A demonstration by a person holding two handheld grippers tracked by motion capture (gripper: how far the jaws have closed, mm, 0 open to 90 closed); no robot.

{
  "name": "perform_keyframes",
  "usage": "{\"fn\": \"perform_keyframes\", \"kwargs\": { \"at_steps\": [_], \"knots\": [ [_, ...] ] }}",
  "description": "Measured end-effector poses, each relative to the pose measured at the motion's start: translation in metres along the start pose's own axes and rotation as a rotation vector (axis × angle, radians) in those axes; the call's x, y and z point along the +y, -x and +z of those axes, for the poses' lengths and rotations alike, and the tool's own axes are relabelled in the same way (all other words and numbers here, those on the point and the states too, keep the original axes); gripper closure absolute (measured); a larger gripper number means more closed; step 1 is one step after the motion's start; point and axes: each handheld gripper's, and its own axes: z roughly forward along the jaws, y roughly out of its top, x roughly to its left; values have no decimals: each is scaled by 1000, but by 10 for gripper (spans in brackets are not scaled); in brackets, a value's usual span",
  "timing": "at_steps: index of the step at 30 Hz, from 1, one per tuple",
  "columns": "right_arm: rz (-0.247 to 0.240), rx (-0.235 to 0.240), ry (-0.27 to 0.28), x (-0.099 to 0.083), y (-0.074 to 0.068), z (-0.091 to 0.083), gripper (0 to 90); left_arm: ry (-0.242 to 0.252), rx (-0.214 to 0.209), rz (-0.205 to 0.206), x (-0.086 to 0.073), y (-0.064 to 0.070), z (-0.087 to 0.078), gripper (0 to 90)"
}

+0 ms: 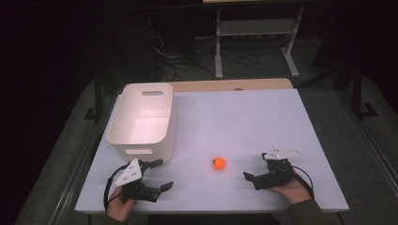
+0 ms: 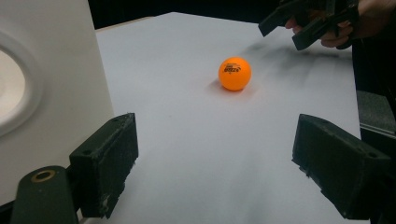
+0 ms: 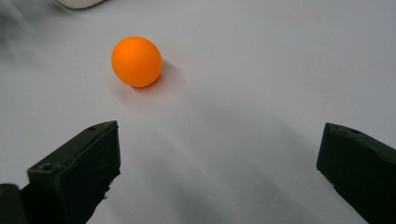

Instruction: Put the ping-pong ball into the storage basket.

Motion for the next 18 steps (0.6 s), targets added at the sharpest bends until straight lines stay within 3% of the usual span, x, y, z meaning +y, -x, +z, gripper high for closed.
{"fn": "perform_keyframes", "kwargs": {
  "at_steps": [18],
  "knots": [
    [-13,-4,1,4,0,-1,0,9,-1,-4,0,-1,-1,140]
  ]
}}
